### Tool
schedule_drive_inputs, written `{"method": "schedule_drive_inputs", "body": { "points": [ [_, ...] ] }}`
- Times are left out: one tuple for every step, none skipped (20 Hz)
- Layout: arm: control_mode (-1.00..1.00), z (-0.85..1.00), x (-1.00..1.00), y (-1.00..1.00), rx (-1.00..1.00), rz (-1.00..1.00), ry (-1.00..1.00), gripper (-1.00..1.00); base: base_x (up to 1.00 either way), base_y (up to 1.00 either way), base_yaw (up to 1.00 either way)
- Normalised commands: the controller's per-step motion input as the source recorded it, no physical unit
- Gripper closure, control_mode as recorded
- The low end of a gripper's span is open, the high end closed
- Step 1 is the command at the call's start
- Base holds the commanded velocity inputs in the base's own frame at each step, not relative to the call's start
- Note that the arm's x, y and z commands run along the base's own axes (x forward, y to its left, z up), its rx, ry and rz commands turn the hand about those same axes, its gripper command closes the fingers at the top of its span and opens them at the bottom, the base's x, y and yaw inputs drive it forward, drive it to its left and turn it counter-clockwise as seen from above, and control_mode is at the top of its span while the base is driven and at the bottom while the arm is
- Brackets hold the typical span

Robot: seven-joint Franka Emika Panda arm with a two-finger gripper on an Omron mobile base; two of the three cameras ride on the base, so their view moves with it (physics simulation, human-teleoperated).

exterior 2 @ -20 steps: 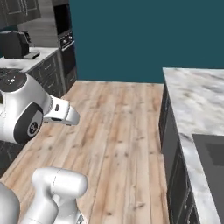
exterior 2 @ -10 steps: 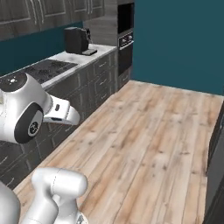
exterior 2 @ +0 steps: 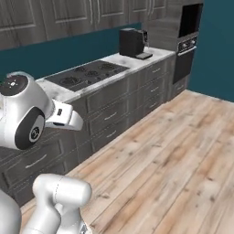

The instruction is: Move the drinks to the dining counter.

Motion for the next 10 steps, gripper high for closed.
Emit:
{"method": "schedule_drive_inputs", "body": {
  "points": [
    [1.0, 0.0, 0.0, 0.0, 0.0, 0.0, 0.0, -1.0, 0.15, 0.3, 0.4],
    [1.0, 0.0, 0.0, 0.0, 0.0, 0.0, 0.0, -1.0, 0.17, 0.27, 0.4],
    [1.0, 0.0, 0.0, 0.0, 0.0, 0.0, 0.0, -1.0, 0.18, 0.27, 0.4],
    [1.0, 0.0, 0.0, 0.0, 0.0, 0.0, 0.0, -1.0, 0.19, 0.26, 0.4],
    [1.0, 0.0, 0.0, 0.0, 0.0, 0.0, 0.0, -1.0, 0.19, 0.25, 0.4],
    [1.0, 0.0, 0.0, 0.0, 0.0, 0.0, 0.0, -1.0, 0.19, 0.26, 0.4],
    [1.0, 0.0, 0.0, 0.0, 0.0, 0.0, 0.0, -1.0, 0.19, 0.26, 0.39],
    [1.0, 0.0, 0.0, 0.0, 0.0, 0.0, 0.0, -1.0, 0.19, 0.28, 0.38],
    [1.0, 0.0, 0.0, 0.0, 0.0, 0.0, 0.0, -1.0, 0.17, 0.33, 0.38],
    [1.0, 0.0, 0.0, 0.0, 0.0, 0.0, 0.0, -1.0, 0.18, 0.35, 0.37]
  ]
}}
